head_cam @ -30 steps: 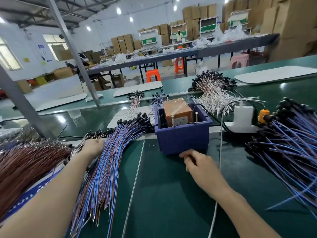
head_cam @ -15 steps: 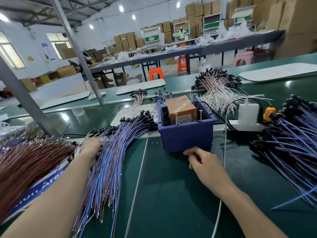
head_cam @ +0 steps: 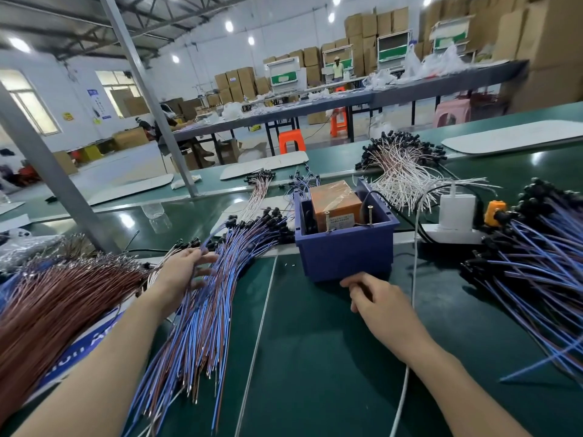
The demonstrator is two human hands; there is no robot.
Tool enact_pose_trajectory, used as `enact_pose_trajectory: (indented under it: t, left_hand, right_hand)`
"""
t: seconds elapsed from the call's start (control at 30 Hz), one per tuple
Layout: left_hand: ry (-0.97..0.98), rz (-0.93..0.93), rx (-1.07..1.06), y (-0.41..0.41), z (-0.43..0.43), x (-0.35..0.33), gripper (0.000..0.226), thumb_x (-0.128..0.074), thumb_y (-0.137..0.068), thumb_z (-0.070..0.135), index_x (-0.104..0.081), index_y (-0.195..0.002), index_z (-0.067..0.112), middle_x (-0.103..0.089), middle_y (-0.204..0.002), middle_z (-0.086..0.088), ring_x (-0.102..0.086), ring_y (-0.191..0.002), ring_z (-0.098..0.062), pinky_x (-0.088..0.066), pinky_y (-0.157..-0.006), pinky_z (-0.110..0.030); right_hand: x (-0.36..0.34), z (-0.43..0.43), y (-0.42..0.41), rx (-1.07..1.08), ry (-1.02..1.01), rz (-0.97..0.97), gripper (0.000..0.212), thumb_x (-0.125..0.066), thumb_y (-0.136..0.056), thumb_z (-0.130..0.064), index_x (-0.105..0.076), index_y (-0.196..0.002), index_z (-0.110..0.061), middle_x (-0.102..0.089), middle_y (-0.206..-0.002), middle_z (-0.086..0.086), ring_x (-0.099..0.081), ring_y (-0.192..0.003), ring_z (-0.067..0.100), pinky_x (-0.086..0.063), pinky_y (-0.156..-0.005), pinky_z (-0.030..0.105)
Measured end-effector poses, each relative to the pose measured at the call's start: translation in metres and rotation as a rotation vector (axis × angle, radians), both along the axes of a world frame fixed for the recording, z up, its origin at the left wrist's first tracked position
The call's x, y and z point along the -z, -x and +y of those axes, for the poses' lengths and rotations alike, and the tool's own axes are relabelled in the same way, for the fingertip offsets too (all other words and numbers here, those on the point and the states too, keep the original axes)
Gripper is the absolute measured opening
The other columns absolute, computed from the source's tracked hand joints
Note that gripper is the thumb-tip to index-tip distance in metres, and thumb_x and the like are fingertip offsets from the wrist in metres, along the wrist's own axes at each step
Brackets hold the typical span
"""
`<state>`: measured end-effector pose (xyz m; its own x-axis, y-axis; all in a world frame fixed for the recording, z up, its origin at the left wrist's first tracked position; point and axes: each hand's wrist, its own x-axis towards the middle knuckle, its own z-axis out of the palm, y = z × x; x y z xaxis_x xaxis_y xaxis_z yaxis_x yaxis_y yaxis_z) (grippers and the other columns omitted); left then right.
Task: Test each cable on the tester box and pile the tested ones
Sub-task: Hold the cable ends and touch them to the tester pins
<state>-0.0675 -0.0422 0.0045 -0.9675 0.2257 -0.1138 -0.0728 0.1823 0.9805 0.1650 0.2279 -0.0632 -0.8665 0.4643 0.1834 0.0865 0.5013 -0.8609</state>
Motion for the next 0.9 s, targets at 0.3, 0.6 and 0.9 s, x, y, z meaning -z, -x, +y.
enact_pose_trajectory:
  t: [0.3, 0.6, 0.9]
  left_hand:
    - [0.597, 0.537, -0.14, -0.016, 0.009, 0.011, 0.022, -0.057, -0.099, 0.025, -0.077, -0.099, 0.016, -0.067, -0.078, -0.002, -0.059, -0.073, -0.025, -0.042, -0.07, -0.032]
    - [0.17, 0.55, -0.368, -0.04, 0.021, -0.039, 0.029, -0.041, -0.108, 0.024, -0.065, -0.11, 0.007, -0.069, -0.1, -0.006, -0.058, -0.077, -0.012, -0.043, -0.067, -0.022]
    - [-0.117, 0.874, -0.22, -0.152, 0.057, -0.075, 0.016, -0.047, -0.105, 0.037, -0.063, -0.101, 0.038, -0.071, -0.099, 0.018, -0.071, -0.065, -0.008, -0.055, -0.052, -0.019]
  right_hand:
    - [0.003, 0.002, -0.001, -0.009, 0.053, 0.015, 0.024, -0.049, -0.102, -0.025, -0.066, -0.1, -0.041, -0.068, -0.077, -0.016, -0.049, -0.047, 0.004, -0.037, -0.043, 0.017]
    - [0.006, 0.004, 0.0, -0.018, 0.067, 0.023, 0.025, -0.048, -0.102, -0.025, -0.066, -0.1, -0.042, -0.067, -0.078, -0.017, -0.048, -0.047, 0.005, -0.037, -0.043, 0.019]
    - [-0.007, -0.012, -0.005, 0.116, -0.104, 0.27, 0.061, -0.054, -0.097, -0.041, -0.023, -0.149, -0.048, -0.055, -0.103, -0.03, -0.062, -0.075, 0.003, -0.048, -0.061, 0.019]
